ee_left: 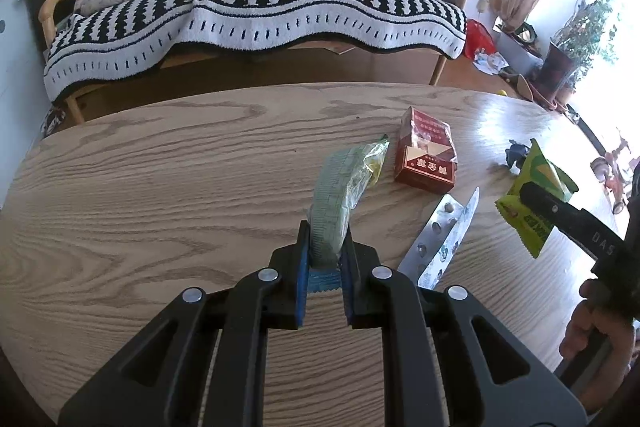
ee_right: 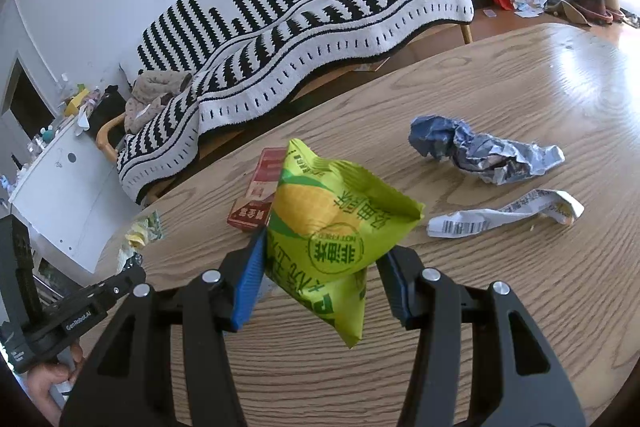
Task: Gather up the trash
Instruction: 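Carry the green wrapper and chip bag with both grippers over the bin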
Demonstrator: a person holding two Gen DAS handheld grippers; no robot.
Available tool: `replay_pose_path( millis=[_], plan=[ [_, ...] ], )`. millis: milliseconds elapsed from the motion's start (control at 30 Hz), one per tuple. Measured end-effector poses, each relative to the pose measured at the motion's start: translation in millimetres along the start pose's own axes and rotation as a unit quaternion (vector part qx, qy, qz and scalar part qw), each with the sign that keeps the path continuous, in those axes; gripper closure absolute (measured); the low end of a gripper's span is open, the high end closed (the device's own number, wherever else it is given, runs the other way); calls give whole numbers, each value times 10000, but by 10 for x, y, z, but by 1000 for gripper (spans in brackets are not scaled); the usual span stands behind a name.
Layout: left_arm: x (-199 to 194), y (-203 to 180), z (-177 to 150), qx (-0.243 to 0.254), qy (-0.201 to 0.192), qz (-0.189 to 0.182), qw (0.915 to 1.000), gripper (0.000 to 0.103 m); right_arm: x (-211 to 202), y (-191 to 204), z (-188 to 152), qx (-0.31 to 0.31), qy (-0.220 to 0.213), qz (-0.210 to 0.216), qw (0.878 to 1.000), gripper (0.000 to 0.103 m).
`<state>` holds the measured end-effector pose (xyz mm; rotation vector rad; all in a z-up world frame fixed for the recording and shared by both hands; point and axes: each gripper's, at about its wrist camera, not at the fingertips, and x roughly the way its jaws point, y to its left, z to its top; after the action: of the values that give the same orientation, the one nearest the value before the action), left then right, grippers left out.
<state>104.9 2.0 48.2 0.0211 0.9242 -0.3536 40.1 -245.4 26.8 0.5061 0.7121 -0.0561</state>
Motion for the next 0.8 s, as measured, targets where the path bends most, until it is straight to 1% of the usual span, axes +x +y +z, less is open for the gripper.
replay_pose_path(
  millis=[133, 200, 267, 333, 433, 533, 633, 700, 767, 800],
  plan=[
    [1, -23, 19, 38, -1, -20, 10000, 90, 3, 32, -11, -169, -41, -147, 9997, 51],
    [-5, -34, 31, 39, -22, -36, 10000, 90, 16, 53, -22, -215, -8, -151, 9997, 51],
    [-37, -63, 59, 14, -70, -94, 9999, 90, -12, 82, -20, -225, -42, -134, 9996, 51],
    [-128, -127, 114, 41, -217, -158, 9996, 90, -86, 120, -10, -242, -150, -126, 9995, 51],
    [-351, -231, 130, -83, -486, -355, 9982, 90, -381, 148, 20, -125, -455, 37, 9989, 51],
    [-534, -410, 5, -124, -517, -632, 9966, 90, -759, 115, -15, -48, -735, 12, 9973, 51],
    [-750, -715, -250, -27, -415, -961, 9945, 90, -1111, 16, -120, 15, -844, -96, 9964, 51],
    [-878, -896, -403, 33, -387, -1112, 9930, 90, -1427, -100, -239, 51, -877, -173, 9960, 51],
    [-1035, -1150, -592, 123, -345, -1330, 9904, 90, -1803, -233, -376, 14, -971, -323, 9947, 51],
    [-1108, -1315, -704, 216, -311, -1427, 9890, 90, -1924, -277, -417, -6, -1004, -381, 9942, 51]
  ],
)
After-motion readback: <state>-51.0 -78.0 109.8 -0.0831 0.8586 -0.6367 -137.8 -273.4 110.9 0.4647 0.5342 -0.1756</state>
